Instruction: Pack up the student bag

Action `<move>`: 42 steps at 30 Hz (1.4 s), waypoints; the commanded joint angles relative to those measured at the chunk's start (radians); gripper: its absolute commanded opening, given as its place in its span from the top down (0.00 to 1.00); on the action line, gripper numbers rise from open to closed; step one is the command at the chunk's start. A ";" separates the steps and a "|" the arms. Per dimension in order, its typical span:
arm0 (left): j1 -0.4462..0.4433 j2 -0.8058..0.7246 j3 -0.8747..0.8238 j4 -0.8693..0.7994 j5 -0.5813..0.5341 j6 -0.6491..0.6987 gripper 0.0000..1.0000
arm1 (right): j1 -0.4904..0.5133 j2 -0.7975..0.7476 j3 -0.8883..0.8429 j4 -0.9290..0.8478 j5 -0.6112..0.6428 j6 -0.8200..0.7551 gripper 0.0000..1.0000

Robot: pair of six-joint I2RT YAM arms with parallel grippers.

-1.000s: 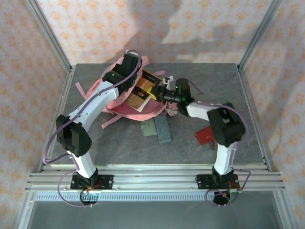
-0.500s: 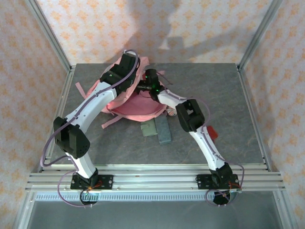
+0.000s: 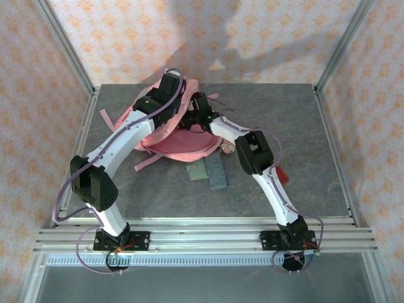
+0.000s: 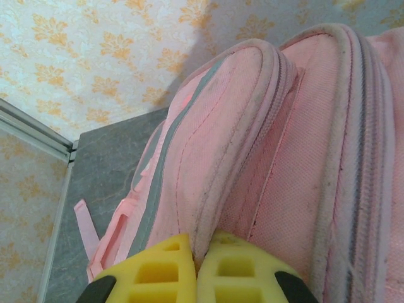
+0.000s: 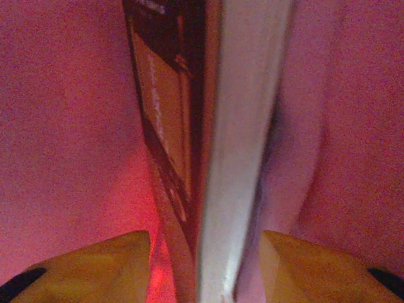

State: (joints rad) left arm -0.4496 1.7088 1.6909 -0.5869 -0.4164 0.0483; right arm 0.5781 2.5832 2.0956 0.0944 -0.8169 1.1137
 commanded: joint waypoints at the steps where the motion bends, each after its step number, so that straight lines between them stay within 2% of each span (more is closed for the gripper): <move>1: 0.000 -0.082 -0.005 0.093 -0.023 -0.033 1.00 | -0.008 -0.043 -0.035 -0.044 0.042 -0.062 0.55; 4: -0.005 -0.079 -0.010 0.092 -0.019 -0.039 1.00 | -0.003 -0.017 -0.017 -0.028 0.036 -0.044 0.71; 10: -0.015 -0.069 -0.011 0.088 -0.004 -0.050 1.00 | 0.012 0.088 0.135 -0.009 0.046 0.010 0.84; 13: -0.024 -0.069 -0.020 0.090 0.017 -0.068 1.00 | 0.018 0.160 0.234 0.041 0.049 0.062 0.83; 19: -0.043 -0.059 -0.049 0.097 0.047 -0.101 1.00 | 0.035 0.243 0.284 0.310 0.058 0.220 0.78; 24: -0.052 -0.052 -0.066 0.111 0.060 -0.143 1.00 | 0.040 0.257 0.269 0.505 -0.047 0.282 0.71; 26: -0.052 -0.048 -0.073 0.123 0.055 -0.168 1.00 | 0.040 0.205 0.201 0.491 -0.097 0.255 0.71; 29: -0.052 -0.035 -0.067 0.125 0.027 -0.212 1.00 | 0.037 0.021 -0.029 0.400 -0.099 0.103 0.67; 34: -0.048 -0.017 -0.052 0.134 -0.045 -0.249 1.00 | 0.000 -0.236 -0.291 0.065 -0.052 -0.185 0.59; 42: -0.018 -0.025 -0.094 0.183 -0.110 -0.293 1.00 | -0.049 -0.607 -0.748 -0.011 0.012 -0.373 0.57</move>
State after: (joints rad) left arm -0.4839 1.7020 1.5997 -0.5064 -0.4358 -0.1860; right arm 0.5377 2.0636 1.4441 0.1532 -0.8391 0.8635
